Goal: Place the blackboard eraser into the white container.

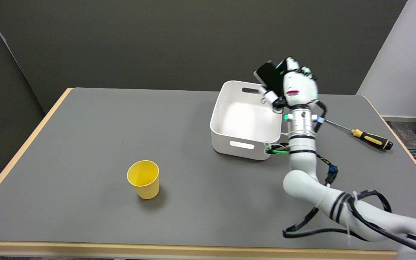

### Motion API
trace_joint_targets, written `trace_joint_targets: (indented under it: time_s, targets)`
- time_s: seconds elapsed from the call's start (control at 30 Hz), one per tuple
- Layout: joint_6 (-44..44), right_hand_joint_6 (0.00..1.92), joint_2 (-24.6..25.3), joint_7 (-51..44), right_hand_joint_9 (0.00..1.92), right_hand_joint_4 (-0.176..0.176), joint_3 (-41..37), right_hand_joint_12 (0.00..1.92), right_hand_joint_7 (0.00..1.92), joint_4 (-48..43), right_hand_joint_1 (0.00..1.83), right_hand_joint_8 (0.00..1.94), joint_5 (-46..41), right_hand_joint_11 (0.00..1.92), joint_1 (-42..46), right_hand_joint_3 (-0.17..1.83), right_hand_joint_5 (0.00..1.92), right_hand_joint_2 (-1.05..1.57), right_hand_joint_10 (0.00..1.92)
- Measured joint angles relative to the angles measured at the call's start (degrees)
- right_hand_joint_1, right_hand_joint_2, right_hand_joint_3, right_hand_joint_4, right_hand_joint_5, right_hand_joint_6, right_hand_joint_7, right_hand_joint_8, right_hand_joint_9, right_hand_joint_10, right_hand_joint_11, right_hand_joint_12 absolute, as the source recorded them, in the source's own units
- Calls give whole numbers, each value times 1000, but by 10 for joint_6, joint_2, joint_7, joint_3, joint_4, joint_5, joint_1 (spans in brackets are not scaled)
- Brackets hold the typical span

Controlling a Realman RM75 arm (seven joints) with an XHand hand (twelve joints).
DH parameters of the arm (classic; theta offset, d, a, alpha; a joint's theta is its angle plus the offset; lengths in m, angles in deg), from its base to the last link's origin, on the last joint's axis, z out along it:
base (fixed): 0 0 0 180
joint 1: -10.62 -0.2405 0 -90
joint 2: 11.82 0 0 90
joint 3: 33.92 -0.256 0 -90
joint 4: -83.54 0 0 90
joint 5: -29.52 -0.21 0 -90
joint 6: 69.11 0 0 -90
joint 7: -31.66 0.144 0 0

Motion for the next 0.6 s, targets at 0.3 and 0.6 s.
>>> trace_joint_targets:
  time_s: [0.3, 0.6]
  targets:
    - [109, 228, 35, 63, -1, -96, 6, 1074, 24, 129, 575, 171, -43, -1, -51, 925, 40, 625, 385]
    - [138, 14, 41, 129, -1, -66, -12, 803, -1, 153, 534, -1, -73, -1, -35, 702, -1, 633, -1]
